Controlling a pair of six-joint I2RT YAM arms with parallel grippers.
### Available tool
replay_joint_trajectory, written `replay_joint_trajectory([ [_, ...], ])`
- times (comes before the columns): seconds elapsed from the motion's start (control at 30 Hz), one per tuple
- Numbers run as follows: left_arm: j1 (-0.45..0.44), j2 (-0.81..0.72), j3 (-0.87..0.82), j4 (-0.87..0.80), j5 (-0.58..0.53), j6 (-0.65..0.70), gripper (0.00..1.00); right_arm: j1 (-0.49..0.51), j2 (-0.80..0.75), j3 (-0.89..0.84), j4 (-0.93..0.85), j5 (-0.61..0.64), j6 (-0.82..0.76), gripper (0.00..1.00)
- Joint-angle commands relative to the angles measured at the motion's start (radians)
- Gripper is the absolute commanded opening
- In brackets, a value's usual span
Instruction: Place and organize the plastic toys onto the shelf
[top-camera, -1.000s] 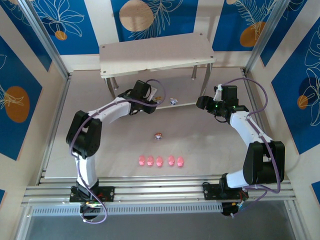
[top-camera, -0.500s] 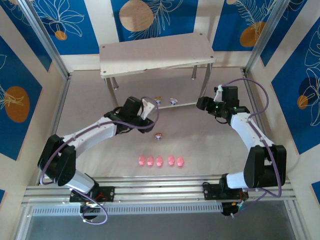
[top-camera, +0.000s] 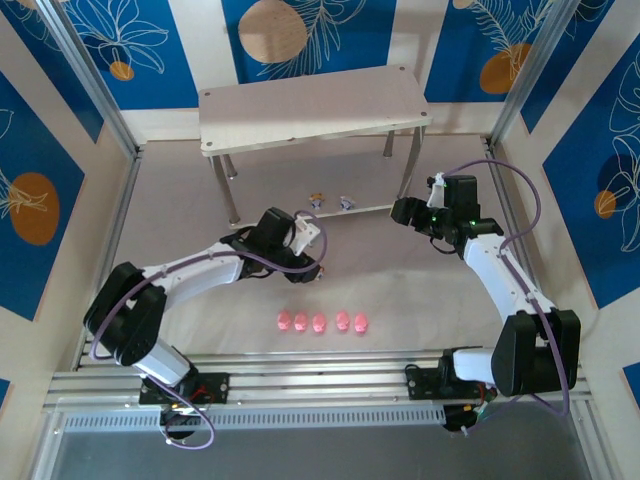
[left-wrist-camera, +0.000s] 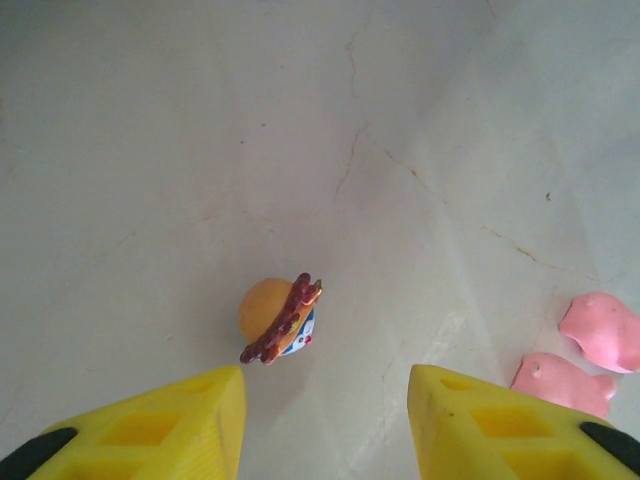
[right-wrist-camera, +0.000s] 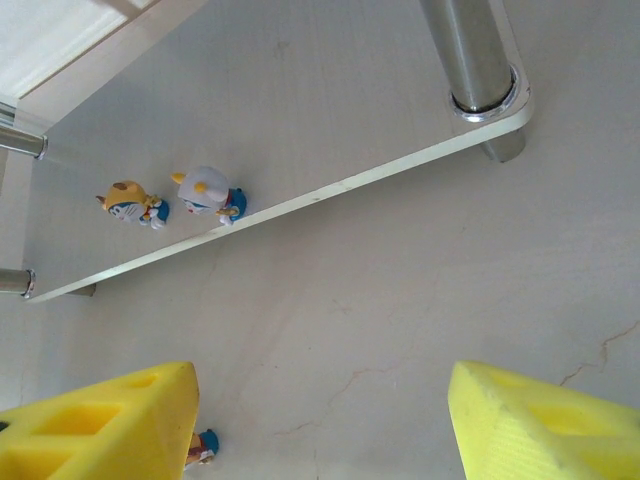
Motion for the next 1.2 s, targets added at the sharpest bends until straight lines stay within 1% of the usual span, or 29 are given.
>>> replay_joint_trajectory([
  [0.0,-0.011,0.032,0.002,0.02,0.053,0.046,0.47,0.004,-0.023,-0.013,-0.021,-0.003,0.001,0.68],
  [0.33,-0.012,0.087,0.037,-0.024,-0.015,0.105,0.47,0.002,-0.01,-0.002,-0.009,-0.001,0.002,0.68],
  [0.4,-0.01,0.096,0.043,-0.018,-0.023,0.115,0.49,0.002,-0.006,0.001,-0.009,0.002,0.002,0.68],
  [0.83,-0.008,0.165,0.086,0.019,-0.036,0.164,0.52,-0.004,0.028,0.014,0.002,-0.001,-0.005,0.68],
  [1.17,-0.007,0.232,0.132,-0.003,-0.046,0.189,0.52,-0.008,0.068,0.029,0.014,-0.005,-0.007,0.68],
])
